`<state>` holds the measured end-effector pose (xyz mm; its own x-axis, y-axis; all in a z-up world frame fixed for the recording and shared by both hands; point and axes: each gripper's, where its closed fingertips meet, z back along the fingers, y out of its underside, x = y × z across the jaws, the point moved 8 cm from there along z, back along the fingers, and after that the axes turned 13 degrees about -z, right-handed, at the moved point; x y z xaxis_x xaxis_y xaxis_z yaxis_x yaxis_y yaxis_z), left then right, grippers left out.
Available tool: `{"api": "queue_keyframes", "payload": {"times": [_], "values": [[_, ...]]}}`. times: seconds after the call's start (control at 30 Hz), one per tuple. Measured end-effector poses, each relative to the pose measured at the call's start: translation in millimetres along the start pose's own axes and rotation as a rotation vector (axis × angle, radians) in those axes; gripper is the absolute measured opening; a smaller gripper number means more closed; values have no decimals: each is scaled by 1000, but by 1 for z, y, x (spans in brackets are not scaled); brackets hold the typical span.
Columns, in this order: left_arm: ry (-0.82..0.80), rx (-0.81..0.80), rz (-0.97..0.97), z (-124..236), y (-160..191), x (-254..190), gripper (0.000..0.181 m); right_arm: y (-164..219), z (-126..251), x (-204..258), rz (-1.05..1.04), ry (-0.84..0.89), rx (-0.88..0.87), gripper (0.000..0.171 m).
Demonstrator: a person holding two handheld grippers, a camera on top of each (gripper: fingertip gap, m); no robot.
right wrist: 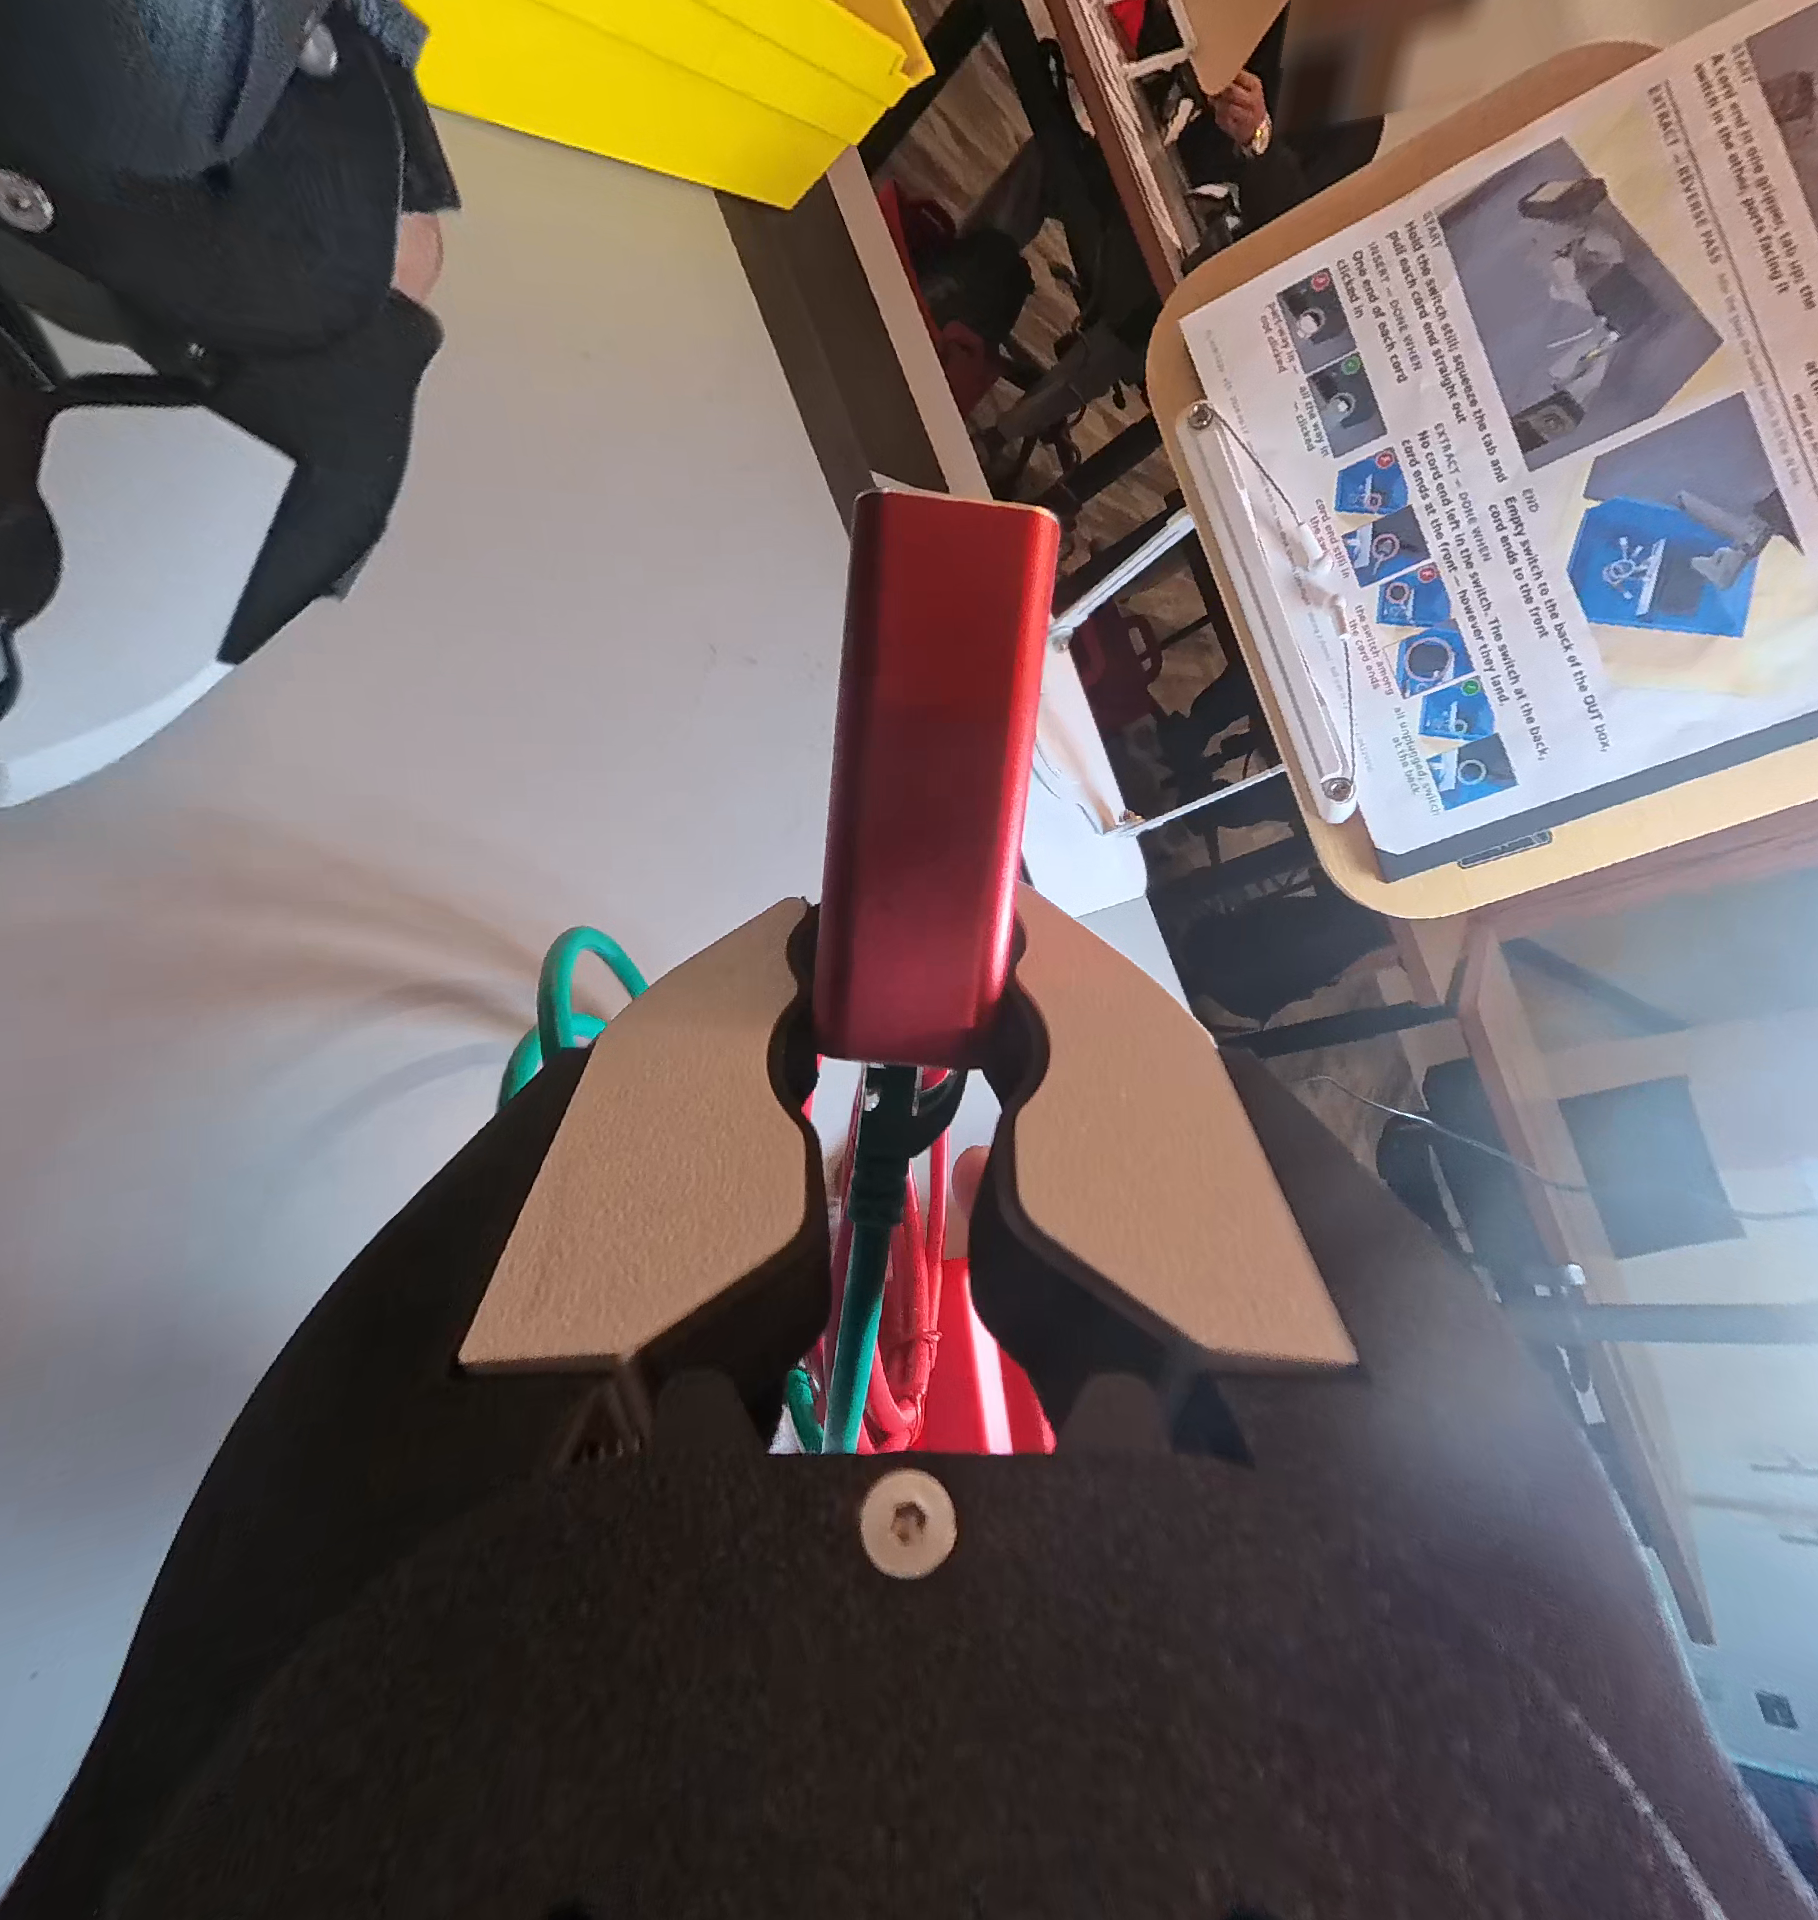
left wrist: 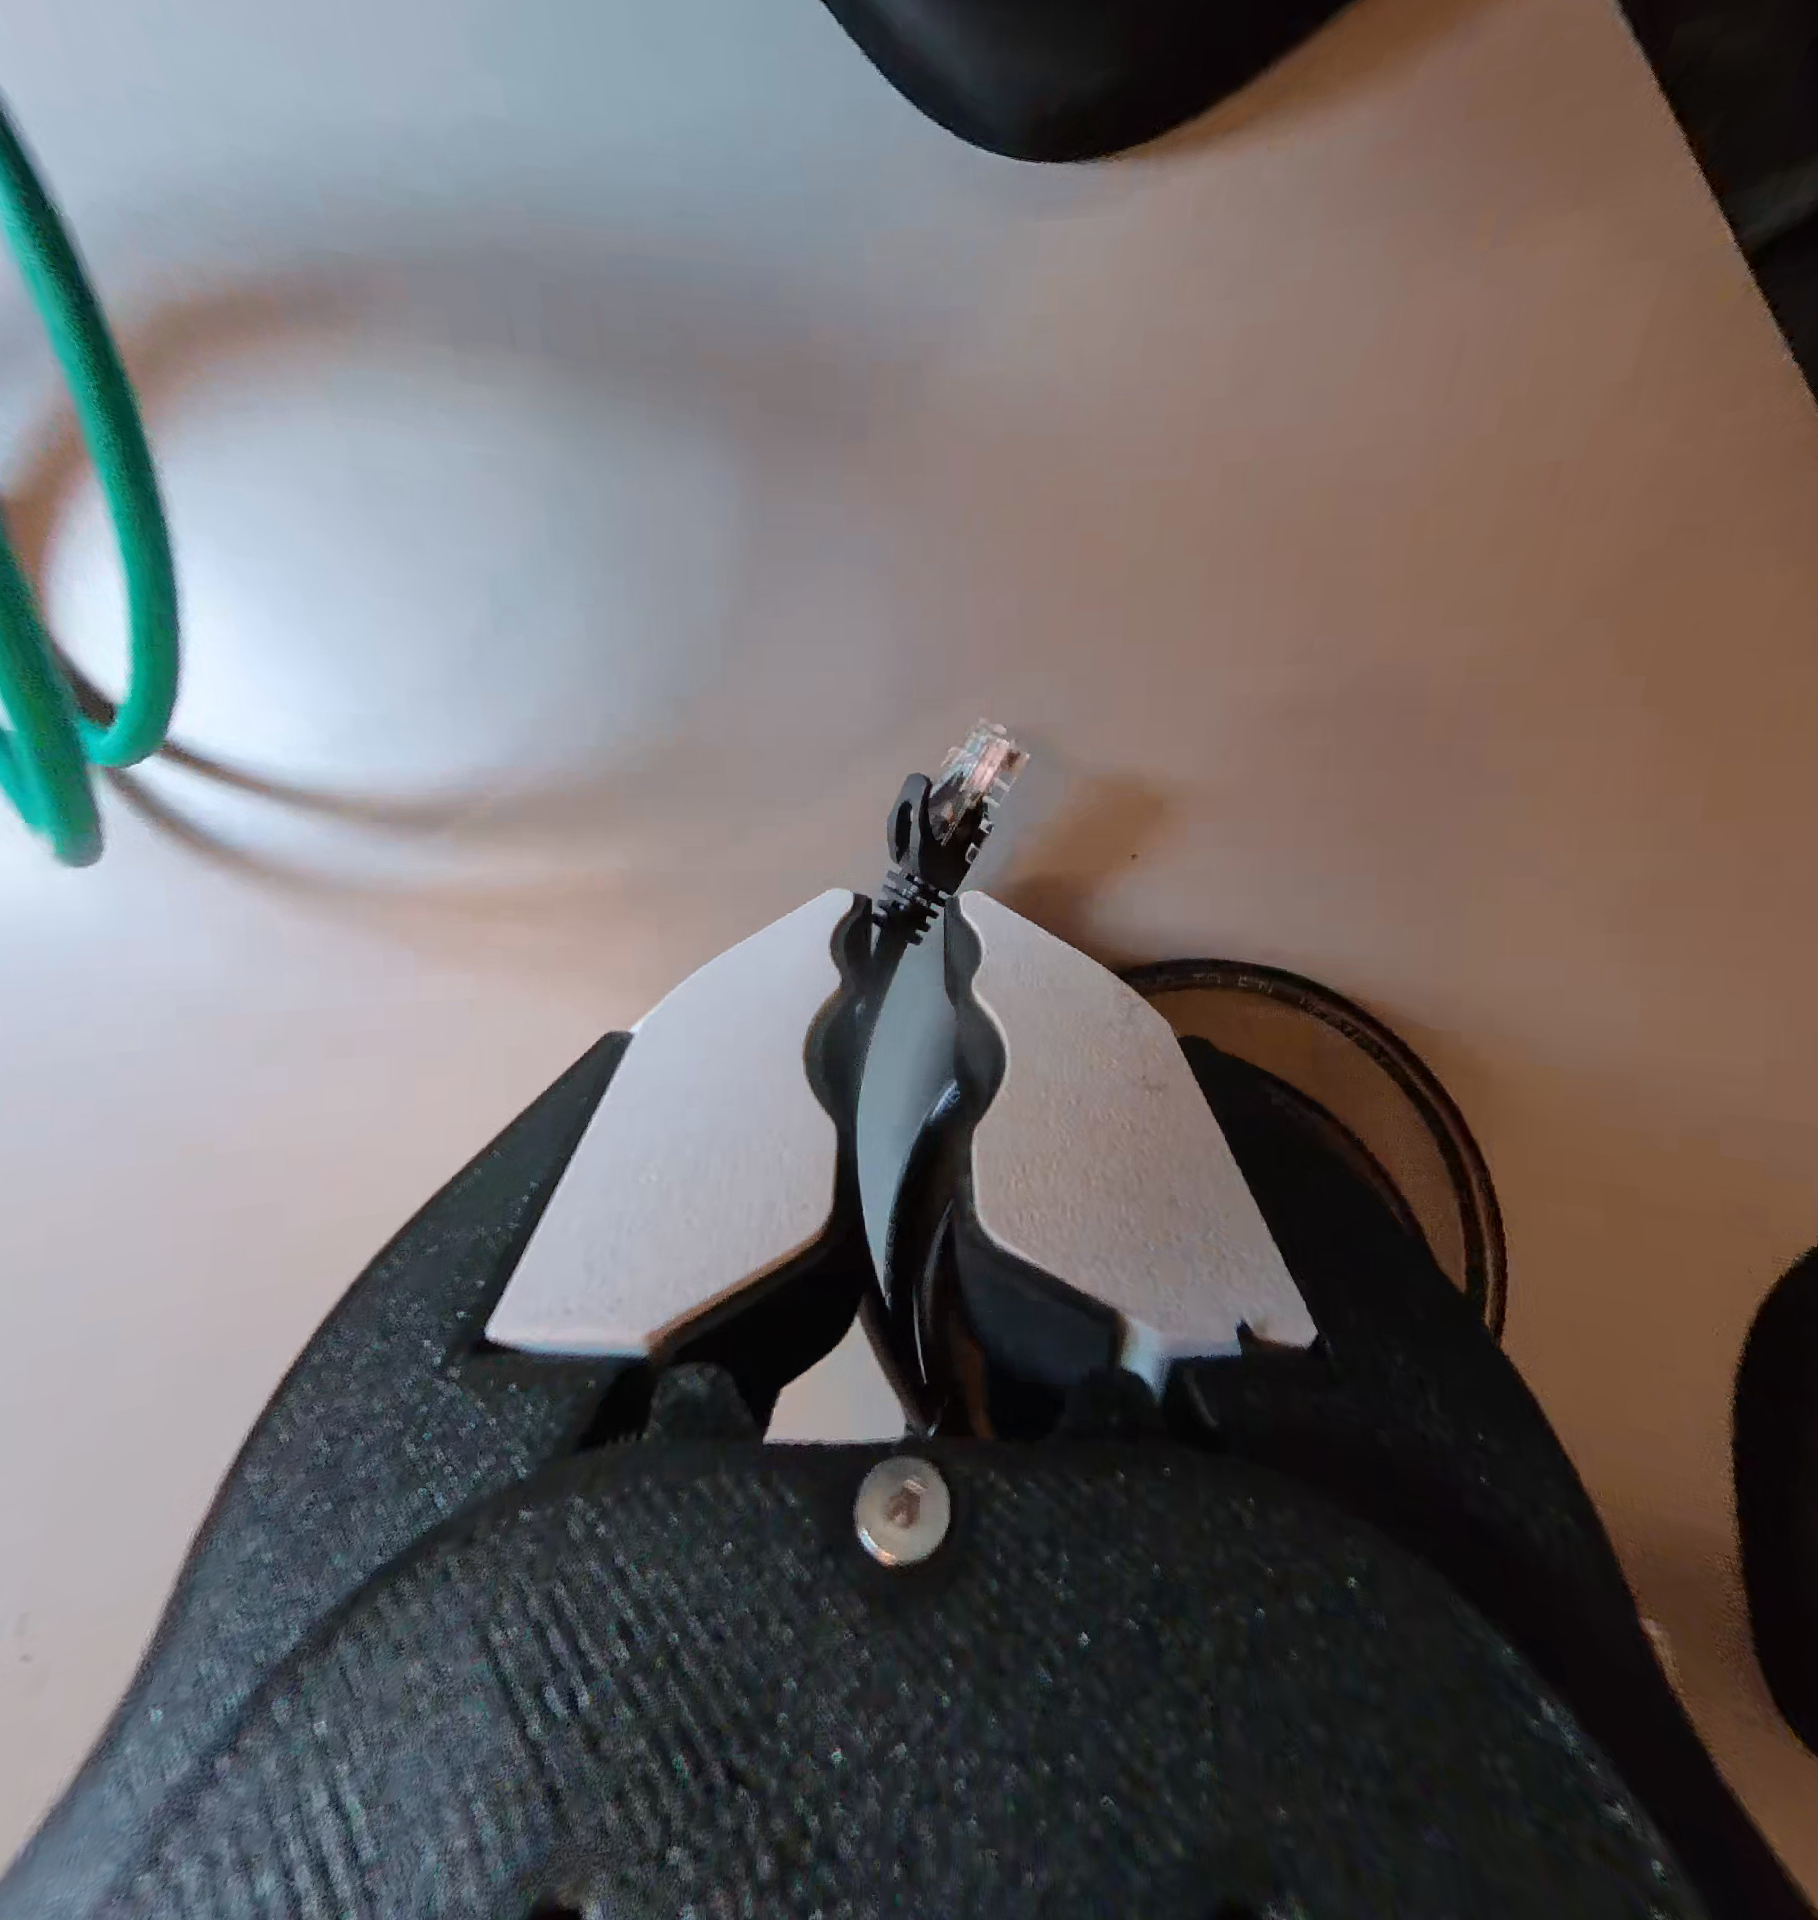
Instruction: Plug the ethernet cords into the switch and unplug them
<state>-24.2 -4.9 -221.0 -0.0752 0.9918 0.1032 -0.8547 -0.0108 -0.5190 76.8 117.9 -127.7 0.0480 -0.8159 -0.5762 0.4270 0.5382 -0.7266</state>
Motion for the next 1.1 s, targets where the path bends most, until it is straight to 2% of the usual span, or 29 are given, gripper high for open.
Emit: {"api": "queue_keyframes", "payload": {"times": [0.23, 0.33, 0.47, 0.57, 0.67, 0.73, 0.77, 0.87, 0.97, 1.1], "values": [[-246, 41, 113, 19, 27, 7, 12, 8, -2, 10, 31, -37, 1, 29], [-293, 32, 138, 25, 37, 6, 16, 12, -4, 18, 56, -57, 10, 28], [-247, -8, 118, 24, 40, 6, 27, 15, -7, 25, 70, -76, 27, 28], [-133, -1, 123, 20, 42, 11, 34, 14, -8, 29, 86, -85, 32, 28], [-35, -23, 136, 14, 42, 16, 33, 14, -9, 33, 96, -90, 40, 28], [-29, 1, 126, 10, 44, 20, 21, 15, -10, 34, 96, -91, 44, 28], [-47, 9, 129, 10, 45, 22, 15, 17, -10, 35, 95, -90, 47, 28], [-175, 43, 209, 19, 56, 29, 13, 22, -9, 37, 94, -87, 40, 28], [-268, 3, 333, 36, 63, 23, 12, 28, -9, 42, 119, -81, 14, 28], [-353, 27, 422, 55, 49, 5, 11, 35, -17, 57, 230, -76, 9, 28]]}}
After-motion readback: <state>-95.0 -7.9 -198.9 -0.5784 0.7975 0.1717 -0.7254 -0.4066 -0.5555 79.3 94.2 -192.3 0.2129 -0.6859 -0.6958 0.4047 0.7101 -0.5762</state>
